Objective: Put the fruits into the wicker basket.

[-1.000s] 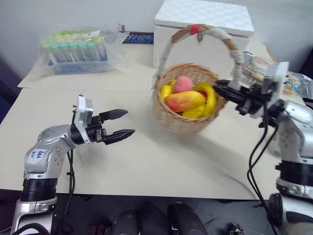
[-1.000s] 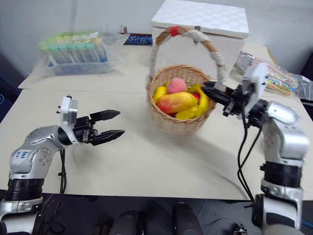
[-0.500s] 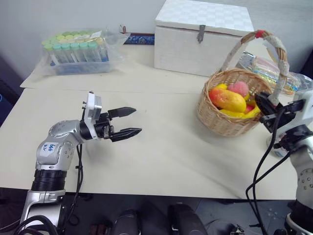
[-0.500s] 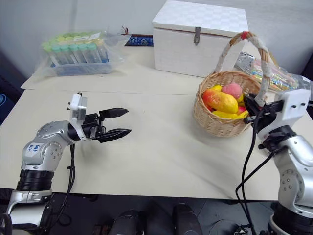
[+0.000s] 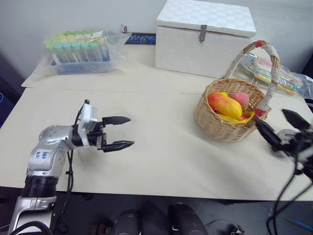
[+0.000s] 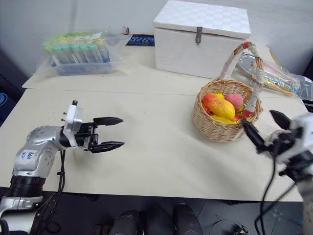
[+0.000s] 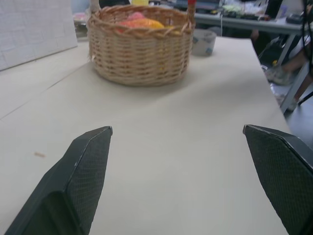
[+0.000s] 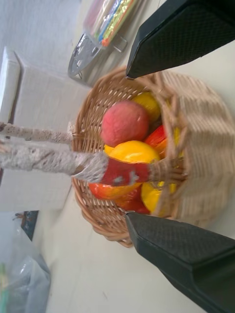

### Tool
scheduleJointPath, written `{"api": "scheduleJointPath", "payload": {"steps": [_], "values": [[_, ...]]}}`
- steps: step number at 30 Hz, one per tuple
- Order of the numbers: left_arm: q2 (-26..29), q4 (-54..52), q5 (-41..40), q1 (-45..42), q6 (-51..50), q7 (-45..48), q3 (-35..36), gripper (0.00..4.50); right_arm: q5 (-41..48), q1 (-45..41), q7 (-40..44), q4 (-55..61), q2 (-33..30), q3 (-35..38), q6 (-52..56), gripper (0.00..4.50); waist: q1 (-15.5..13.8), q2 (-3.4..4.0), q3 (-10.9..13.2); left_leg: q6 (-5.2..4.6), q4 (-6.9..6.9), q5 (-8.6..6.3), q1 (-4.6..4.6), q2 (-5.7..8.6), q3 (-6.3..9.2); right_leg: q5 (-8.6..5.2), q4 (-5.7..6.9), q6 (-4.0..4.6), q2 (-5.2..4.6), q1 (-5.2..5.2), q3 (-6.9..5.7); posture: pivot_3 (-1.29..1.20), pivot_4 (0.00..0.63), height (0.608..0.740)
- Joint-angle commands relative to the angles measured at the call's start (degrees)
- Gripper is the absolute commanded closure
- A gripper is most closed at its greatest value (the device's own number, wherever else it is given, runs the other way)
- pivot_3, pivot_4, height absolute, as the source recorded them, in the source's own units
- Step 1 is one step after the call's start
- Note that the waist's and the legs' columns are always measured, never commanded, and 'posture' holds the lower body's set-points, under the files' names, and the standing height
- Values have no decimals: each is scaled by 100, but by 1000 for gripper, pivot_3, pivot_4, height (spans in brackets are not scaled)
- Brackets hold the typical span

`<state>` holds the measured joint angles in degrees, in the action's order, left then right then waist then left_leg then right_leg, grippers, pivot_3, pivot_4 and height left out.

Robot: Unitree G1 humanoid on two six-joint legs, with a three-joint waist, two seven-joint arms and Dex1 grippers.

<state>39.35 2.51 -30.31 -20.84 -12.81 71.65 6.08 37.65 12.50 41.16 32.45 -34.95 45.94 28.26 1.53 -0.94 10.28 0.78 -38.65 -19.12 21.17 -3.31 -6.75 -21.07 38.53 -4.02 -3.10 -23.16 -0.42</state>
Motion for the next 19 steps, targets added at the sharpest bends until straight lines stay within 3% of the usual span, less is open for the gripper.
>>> {"api": "scheduleJointPath", "payload": {"steps": [1, 4, 12, 19], "values": [[121, -192, 182, 245, 385, 45, 118, 0, -468, 994, 2112, -212, -595, -271, -1307, 38, 2, 0, 0, -3, 4, -2, -9, 0, -1, 1, -5, -1, 2, 10, 2, 0, 150, 740], [249, -301, 375, 605, 456, 17, 45, 0, -695, 980, 2726, -570, -660, -913, -2231, 38, 52, -20, -2, -22, 52, -12, -89, -13, -4, 16, -75, -13, 34, 98, 22, 0, 150, 740], [70, -635, 1196, 1850, 1481, -806, 146, 0, -1905, -1121, 3172, -2536, -169, -3472, -4147, 38, 152, -22, 4, 13, 73, -21, -169, -37, -16, 9, -83, 7, 47, 153, 37, 0, 150, 740], [-117, -538, 1674, 2182, 2227, -1503, 258, 0, -2125, -2170, 3167, -3915, 142, -4210, -4816, 38, 16, -19, 7, 6, 65, -25, -169, -35, -24, 9, -81, 7, 34, 152, 37, 0, 150, 740]]}}
